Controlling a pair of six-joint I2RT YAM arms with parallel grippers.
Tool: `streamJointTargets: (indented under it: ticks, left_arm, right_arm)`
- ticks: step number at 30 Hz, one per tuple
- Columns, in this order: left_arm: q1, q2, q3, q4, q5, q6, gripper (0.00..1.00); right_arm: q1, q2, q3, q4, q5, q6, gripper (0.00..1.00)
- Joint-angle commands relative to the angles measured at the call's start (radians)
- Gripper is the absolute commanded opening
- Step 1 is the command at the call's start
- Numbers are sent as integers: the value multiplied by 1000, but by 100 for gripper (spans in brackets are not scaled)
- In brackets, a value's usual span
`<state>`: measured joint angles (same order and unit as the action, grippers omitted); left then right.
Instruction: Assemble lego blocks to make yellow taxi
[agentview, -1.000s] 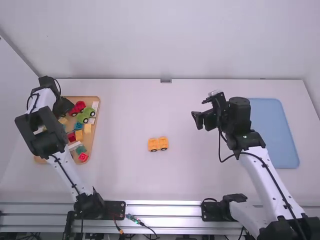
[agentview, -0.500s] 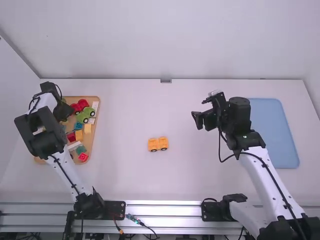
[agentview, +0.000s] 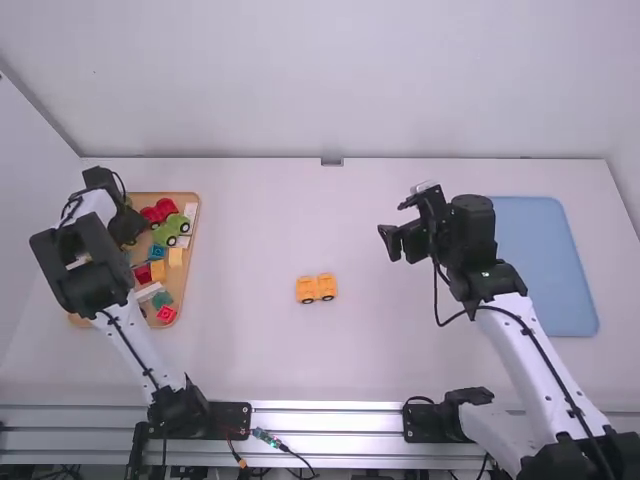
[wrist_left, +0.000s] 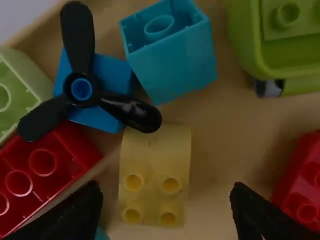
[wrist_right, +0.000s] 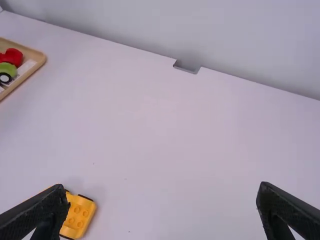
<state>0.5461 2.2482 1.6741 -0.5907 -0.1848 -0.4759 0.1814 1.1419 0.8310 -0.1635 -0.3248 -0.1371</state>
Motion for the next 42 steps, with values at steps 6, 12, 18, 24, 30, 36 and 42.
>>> streamJointTargets:
  ticks: [6, 12, 18, 24, 30, 36, 42]
  left_arm:
    - [6, 19, -26, 24, -12, -1, 65]
    - [5, 19, -38, 37, -15, -1, 59]
    - [3, 19, -66, 69, -15, 6, 58]
    - [3, 19, -69, 76, -14, 17, 54]
    - [6, 19, -69, 72, -15, 18, 53]
    - [3, 19, -69, 72, -18, 20, 38]
    - [3, 19, -69, 69, -15, 21, 30]
  right_arm:
    - [3, -13, 32, -1, 9, -2, 99]
    - [3, -13, 32, -2, 8, -1, 99]
    - [3, -13, 32, -2, 11, -1, 99]
    - [3, -13, 32, -2, 11, -1, 99]
    - [3, -13, 32, -7, 11, -2, 99]
    - [3, -13, 32, -13, 12, -2, 99]
    - [3, -13, 32, -24, 12, -2, 99]
